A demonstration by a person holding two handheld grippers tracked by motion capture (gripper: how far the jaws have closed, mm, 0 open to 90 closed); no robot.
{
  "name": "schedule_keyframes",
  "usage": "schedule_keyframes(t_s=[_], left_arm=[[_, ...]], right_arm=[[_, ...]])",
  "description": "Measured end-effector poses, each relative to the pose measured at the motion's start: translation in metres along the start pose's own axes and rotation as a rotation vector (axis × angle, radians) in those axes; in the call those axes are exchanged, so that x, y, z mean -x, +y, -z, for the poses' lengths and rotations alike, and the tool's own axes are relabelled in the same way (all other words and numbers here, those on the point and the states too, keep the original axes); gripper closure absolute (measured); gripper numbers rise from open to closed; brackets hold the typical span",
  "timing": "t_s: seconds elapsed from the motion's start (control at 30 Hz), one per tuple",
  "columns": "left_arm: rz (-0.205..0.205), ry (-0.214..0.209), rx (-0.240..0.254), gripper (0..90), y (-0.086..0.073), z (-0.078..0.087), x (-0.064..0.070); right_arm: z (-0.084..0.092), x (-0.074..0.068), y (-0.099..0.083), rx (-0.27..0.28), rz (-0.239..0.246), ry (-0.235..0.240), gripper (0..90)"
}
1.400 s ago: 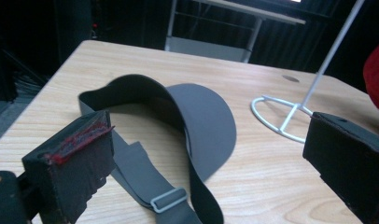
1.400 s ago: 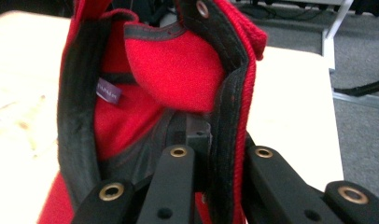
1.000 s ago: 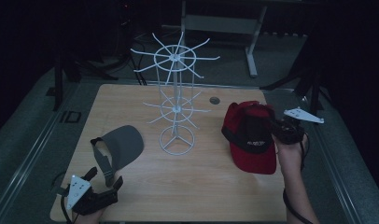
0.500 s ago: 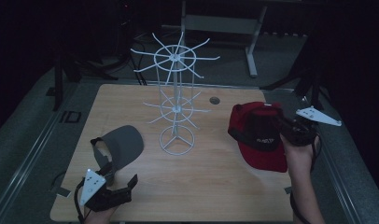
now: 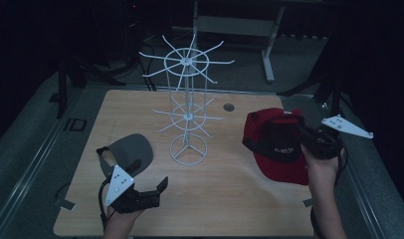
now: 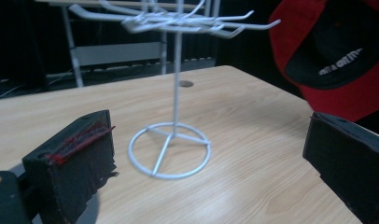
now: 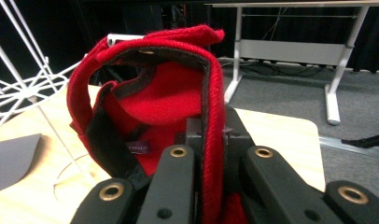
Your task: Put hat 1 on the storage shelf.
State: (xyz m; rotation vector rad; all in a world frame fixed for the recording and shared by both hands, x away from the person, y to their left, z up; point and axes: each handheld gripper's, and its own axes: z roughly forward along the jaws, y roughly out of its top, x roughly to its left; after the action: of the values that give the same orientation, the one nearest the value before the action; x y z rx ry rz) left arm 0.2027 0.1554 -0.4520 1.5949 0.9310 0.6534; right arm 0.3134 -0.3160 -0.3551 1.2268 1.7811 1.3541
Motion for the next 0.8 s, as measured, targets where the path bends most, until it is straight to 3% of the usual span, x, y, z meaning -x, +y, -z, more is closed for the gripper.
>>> schedule_keyframes(t_s=[0.47, 0.67, 0.8], left_arm=[[-0.100, -0.124, 0.038, 2.5, 0.055, -0.040, 0.037], [-0.126, -0.156, 0.045, 2.5, 0.072, -0.057, 0.052], [-0.166, -0.159, 0.056, 3.8, 0.082, -0.071, 0.062]], right_arm=[[0.014, -0.018, 0.011, 0.040, 0.020, 0.053, 85.3], [0.019, -0.027, 0.014, 0.053, 0.026, 0.077, 85.3], [0.024, -0.030, 0.016, 0.069, 0.022, 0.097, 85.3]])
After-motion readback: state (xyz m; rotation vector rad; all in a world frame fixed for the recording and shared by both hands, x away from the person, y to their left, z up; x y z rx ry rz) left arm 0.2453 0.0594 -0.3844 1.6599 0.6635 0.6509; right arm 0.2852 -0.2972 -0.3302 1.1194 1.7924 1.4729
